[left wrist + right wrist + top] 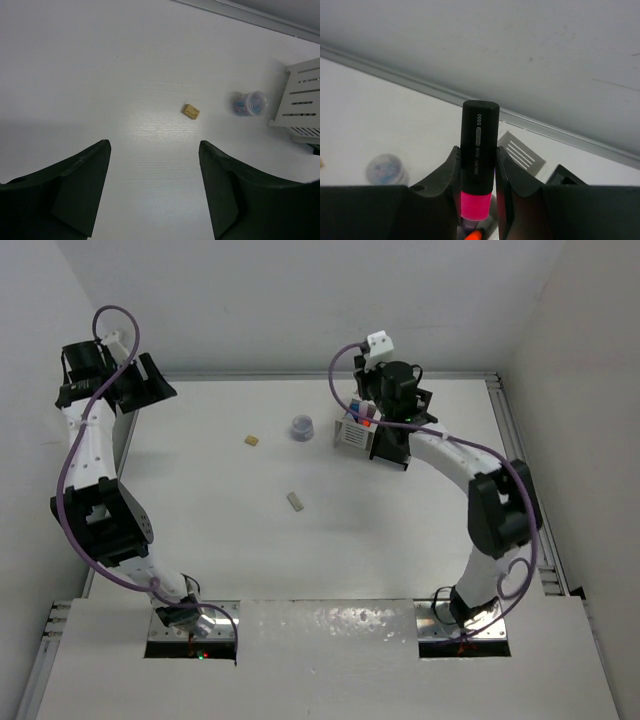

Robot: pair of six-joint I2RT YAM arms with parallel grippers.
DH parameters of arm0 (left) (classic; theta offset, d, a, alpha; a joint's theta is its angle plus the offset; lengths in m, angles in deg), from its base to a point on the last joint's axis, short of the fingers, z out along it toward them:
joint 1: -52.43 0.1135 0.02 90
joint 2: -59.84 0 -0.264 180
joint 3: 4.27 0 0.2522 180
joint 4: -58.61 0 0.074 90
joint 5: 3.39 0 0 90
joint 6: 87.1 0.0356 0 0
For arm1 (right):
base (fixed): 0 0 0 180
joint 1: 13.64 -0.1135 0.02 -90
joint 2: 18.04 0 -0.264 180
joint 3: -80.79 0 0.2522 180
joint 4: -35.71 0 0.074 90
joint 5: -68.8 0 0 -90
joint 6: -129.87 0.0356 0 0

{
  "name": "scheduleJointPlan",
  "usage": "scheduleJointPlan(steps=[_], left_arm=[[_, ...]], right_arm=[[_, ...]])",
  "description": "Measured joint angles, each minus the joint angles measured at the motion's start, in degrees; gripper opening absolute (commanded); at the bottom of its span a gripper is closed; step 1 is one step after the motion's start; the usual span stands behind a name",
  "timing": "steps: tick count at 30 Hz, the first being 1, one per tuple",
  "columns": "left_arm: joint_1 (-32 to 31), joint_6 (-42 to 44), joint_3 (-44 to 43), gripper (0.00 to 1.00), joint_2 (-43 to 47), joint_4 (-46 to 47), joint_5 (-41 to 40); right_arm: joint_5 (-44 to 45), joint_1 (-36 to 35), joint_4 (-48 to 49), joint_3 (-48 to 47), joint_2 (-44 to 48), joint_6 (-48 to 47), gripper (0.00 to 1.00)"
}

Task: Sort the stationery into containers
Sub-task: Place the pen in the storage box.

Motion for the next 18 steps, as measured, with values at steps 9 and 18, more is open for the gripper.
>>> scheduleJointPlan(steps=[9,18], left_arm=[[1.05,3.65,-4.76,0.65,-2.45,-1.33,0.74],[1.05,3.76,-6.16,0.65,-5.88,-1.62,3.21]], right_arm=[[-6.78,2.36,15.28,4.59,-9.51,-4.83,0.00],[-8.20,2.62,25.20,10.25,-9.92,-2.73,0.00]])
